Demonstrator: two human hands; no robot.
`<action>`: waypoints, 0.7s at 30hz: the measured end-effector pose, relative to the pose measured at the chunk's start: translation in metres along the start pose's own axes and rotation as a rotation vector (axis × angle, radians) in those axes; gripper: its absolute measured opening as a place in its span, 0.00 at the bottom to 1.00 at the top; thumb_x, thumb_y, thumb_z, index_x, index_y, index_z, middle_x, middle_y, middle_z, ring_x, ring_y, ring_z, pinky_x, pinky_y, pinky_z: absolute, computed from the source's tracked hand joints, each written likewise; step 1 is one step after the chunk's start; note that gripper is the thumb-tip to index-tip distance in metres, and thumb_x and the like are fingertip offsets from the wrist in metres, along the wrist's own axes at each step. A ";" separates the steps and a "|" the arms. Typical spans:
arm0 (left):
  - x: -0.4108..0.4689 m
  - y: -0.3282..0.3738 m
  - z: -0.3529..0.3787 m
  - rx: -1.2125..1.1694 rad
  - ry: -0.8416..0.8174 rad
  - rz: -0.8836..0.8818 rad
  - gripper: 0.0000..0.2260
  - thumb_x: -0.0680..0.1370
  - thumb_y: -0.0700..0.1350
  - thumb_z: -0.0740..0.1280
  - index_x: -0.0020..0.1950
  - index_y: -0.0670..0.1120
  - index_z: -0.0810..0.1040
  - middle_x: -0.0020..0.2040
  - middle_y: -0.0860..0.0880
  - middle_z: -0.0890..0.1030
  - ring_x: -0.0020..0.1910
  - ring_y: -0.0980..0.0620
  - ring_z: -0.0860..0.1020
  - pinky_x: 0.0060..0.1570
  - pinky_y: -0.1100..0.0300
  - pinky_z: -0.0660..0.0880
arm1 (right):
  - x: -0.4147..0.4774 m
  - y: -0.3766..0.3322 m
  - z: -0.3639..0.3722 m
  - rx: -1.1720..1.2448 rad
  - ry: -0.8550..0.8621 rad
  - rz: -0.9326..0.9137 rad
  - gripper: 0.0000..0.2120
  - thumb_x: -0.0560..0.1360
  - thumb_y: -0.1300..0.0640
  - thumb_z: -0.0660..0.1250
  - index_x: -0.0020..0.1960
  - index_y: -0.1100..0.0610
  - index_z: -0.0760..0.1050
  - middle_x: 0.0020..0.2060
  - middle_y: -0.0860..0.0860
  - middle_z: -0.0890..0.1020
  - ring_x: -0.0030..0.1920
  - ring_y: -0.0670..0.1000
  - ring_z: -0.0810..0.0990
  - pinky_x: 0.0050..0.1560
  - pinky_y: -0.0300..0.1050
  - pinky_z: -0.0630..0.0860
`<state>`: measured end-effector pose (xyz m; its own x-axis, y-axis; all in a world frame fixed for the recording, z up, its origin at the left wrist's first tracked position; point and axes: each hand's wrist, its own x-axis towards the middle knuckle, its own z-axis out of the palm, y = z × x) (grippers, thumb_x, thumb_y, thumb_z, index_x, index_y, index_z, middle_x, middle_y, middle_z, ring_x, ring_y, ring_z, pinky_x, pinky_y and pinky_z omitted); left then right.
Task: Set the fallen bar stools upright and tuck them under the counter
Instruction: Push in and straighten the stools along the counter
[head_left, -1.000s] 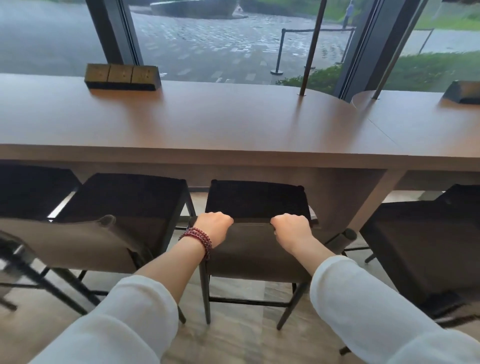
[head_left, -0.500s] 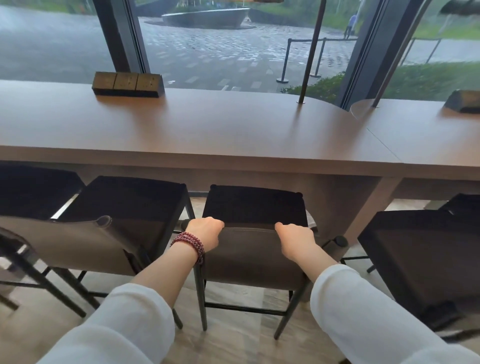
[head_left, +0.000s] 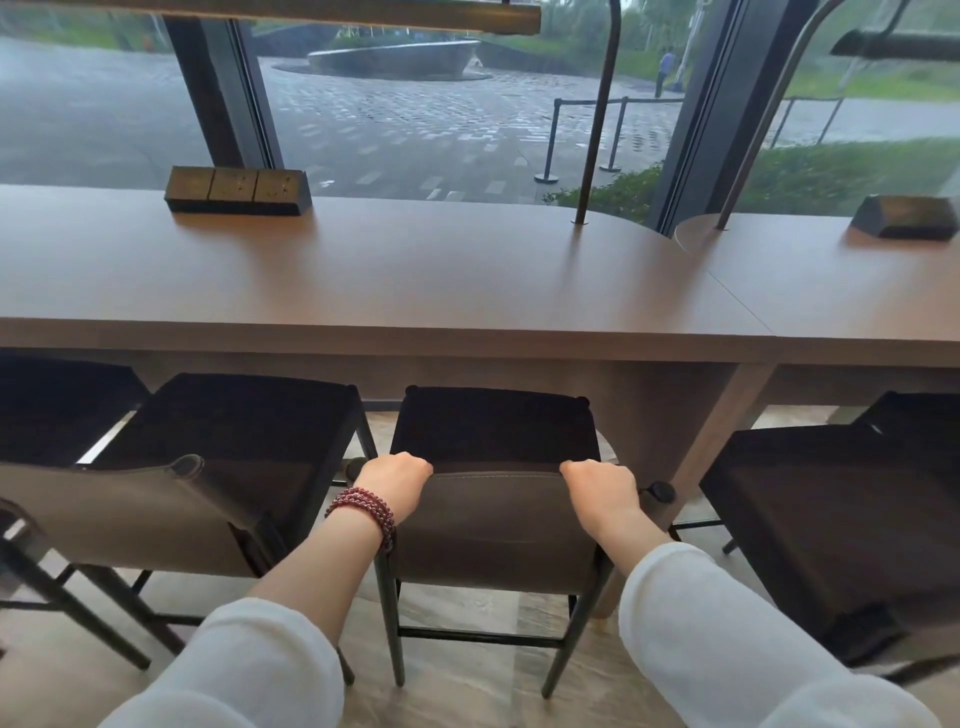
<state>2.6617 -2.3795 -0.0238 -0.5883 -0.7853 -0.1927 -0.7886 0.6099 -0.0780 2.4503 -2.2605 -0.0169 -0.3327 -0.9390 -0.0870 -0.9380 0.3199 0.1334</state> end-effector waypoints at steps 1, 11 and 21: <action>0.000 0.000 0.001 0.006 0.000 0.000 0.12 0.78 0.33 0.59 0.59 0.43 0.76 0.54 0.42 0.81 0.53 0.42 0.80 0.51 0.52 0.78 | 0.001 0.000 0.001 -0.006 0.004 -0.004 0.15 0.77 0.67 0.59 0.62 0.56 0.72 0.54 0.54 0.82 0.54 0.58 0.81 0.44 0.46 0.71; -0.005 -0.002 0.004 0.046 0.038 -0.001 0.11 0.78 0.34 0.58 0.57 0.44 0.75 0.53 0.43 0.81 0.53 0.42 0.80 0.48 0.52 0.76 | 0.008 0.000 0.003 -0.013 -0.001 0.007 0.15 0.77 0.68 0.59 0.61 0.56 0.73 0.54 0.54 0.81 0.54 0.57 0.81 0.44 0.46 0.71; -0.014 -0.001 0.003 -0.069 0.025 -0.021 0.19 0.75 0.36 0.60 0.67 0.45 0.67 0.59 0.45 0.78 0.58 0.42 0.75 0.53 0.52 0.74 | 0.005 0.000 -0.003 0.078 -0.062 0.042 0.14 0.75 0.67 0.60 0.59 0.57 0.70 0.53 0.55 0.80 0.52 0.58 0.80 0.45 0.47 0.68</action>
<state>2.6708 -2.3690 -0.0239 -0.5754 -0.8005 -0.1673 -0.8106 0.5855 -0.0136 2.4487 -2.2657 -0.0145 -0.3748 -0.9159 -0.1438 -0.9271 0.3698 0.0614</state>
